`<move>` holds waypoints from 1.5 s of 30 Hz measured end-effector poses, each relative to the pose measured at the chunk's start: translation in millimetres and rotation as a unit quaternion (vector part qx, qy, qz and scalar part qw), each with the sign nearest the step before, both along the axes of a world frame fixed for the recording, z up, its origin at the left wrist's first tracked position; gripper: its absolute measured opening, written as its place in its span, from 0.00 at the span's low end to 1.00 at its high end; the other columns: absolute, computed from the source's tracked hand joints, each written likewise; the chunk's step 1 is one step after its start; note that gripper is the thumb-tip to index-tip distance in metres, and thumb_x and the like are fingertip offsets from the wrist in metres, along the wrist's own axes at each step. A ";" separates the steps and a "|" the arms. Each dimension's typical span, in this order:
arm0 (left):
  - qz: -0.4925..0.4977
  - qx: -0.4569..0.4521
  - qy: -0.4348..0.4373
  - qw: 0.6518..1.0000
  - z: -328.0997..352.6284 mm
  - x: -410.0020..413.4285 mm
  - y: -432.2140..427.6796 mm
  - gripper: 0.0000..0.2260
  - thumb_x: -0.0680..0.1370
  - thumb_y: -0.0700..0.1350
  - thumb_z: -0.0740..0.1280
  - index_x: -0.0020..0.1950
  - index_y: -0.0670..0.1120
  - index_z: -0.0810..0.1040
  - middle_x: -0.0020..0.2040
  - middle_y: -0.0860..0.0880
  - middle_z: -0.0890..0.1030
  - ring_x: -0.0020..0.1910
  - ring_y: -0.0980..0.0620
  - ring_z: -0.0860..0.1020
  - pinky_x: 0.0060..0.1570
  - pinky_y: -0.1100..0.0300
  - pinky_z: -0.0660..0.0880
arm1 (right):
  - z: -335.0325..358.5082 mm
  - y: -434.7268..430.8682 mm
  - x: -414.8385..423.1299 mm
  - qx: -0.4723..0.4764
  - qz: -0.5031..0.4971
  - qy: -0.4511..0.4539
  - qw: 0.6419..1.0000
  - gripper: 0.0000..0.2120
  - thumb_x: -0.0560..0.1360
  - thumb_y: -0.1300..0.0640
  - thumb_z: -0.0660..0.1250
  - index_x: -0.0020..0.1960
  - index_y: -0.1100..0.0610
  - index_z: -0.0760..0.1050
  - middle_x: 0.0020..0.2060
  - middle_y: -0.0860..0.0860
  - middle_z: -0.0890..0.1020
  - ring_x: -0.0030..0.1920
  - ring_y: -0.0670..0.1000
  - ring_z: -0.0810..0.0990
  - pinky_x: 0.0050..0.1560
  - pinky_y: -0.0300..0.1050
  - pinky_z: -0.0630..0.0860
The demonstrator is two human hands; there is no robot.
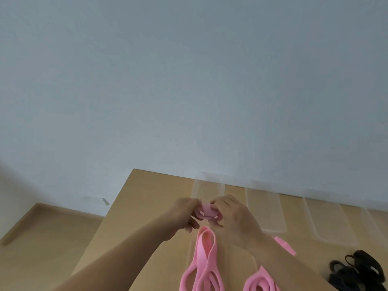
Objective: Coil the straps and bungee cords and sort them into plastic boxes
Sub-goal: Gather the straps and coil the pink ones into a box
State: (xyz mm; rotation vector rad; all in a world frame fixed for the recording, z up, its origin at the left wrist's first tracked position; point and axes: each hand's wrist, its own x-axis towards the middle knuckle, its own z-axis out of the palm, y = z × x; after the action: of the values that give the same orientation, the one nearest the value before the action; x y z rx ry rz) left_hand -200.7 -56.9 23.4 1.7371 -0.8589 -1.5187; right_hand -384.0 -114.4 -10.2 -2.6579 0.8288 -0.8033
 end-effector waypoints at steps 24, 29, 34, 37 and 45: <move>-0.118 -0.035 -0.258 0.958 -92.4 49.0 -110.2 0.12 0.81 0.43 0.59 0.54 0.39 0.79 0.45 0.38 0.83 0.36 0.45 0.75 0.44 0.48 0.77 | -69.4 -110.9 73.7 -0.039 -0.086 0.236 0.967 0.17 0.54 0.64 0.82 0.35 0.54 0.77 0.32 0.47 0.79 0.35 0.51 0.78 0.32 0.41 0.74; -0.121 -0.025 -0.224 0.967 -91.1 53.5 -108.3 0.13 0.81 0.44 0.59 0.52 0.37 0.80 0.38 0.44 0.81 0.30 0.49 0.75 0.32 0.60 0.72 | -72.6 -114.4 71.1 -0.007 -0.073 0.277 0.958 0.14 0.58 0.65 0.80 0.39 0.55 0.79 0.37 0.49 0.80 0.37 0.52 0.80 0.28 0.42 0.74; -0.125 -0.026 -0.217 0.968 -89.3 54.3 -109.5 0.14 0.81 0.46 0.59 0.51 0.39 0.80 0.35 0.49 0.80 0.28 0.54 0.76 0.30 0.64 0.71 | -78.5 -121.4 78.4 0.064 -0.099 0.301 0.946 0.12 0.72 0.64 0.69 0.54 0.57 0.74 0.51 0.52 0.77 0.55 0.55 0.75 0.40 0.41 0.64; -0.112 -0.021 -0.197 0.974 -89.6 54.4 -107.7 0.11 0.81 0.47 0.60 0.53 0.43 0.80 0.34 0.50 0.80 0.25 0.56 0.76 0.25 0.68 0.68 | -76.5 -118.9 77.2 0.077 -0.114 0.293 0.946 0.13 0.75 0.61 0.67 0.58 0.57 0.73 0.55 0.52 0.75 0.58 0.54 0.73 0.45 0.41 0.69; -0.091 -0.005 -0.210 0.973 -85.5 50.6 -106.8 0.15 0.80 0.47 0.61 0.65 0.44 0.75 0.48 0.47 0.83 0.40 0.49 0.81 0.46 0.55 0.77 | -69.7 -107.4 71.3 0.067 -0.126 0.289 0.947 0.14 0.78 0.58 0.60 0.63 0.56 0.73 0.58 0.52 0.74 0.62 0.53 0.70 0.62 0.43 0.70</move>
State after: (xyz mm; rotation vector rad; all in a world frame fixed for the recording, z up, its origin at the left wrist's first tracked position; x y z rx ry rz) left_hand -150.1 -163.7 -62.2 2.0564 -1.2642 -1.2671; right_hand -312.6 -221.8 -79.9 -2.7181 1.3242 0.0191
